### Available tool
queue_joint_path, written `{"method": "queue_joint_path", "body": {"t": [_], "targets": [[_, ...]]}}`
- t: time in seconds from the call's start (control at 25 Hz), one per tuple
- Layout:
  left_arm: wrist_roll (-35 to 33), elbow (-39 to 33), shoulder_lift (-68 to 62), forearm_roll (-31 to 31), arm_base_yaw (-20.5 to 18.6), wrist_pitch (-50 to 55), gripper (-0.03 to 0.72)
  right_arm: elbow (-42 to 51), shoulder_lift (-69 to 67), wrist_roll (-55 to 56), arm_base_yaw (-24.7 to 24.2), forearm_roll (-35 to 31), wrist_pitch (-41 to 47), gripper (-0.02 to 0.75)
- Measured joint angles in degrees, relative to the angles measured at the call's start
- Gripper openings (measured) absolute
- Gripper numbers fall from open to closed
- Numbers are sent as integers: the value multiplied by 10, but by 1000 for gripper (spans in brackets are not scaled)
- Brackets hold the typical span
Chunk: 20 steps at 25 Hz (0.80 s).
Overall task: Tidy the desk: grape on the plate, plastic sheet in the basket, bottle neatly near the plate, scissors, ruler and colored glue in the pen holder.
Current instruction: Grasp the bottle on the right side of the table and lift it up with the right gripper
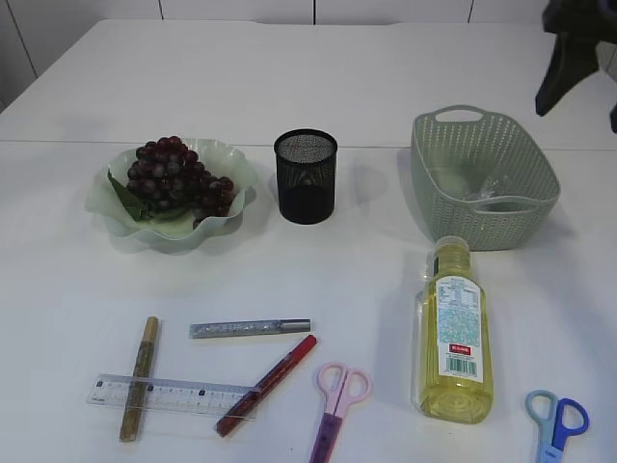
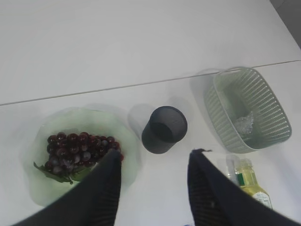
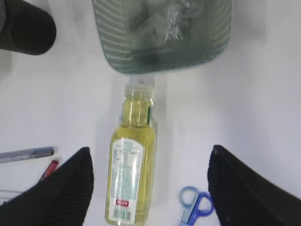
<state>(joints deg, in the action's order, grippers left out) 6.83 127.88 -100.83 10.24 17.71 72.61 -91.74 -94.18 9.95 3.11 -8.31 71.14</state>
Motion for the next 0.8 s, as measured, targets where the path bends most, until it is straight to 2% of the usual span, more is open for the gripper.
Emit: {"method": "queue_joint_path", "body": {"t": [0.2,0.44,0.64,0.8], "targets": [[0,0,0,18,0,0,344,112,110,28,5,-2,1,585],[0,0,0,20,0,0,343,220,197,88,67,-1,1,585],[0,0,0,20,0,0,343,237,200,138,111,5,1,585],[0,0,0,21,0,0,343,238,177,199,162,48,-5,585]]}}
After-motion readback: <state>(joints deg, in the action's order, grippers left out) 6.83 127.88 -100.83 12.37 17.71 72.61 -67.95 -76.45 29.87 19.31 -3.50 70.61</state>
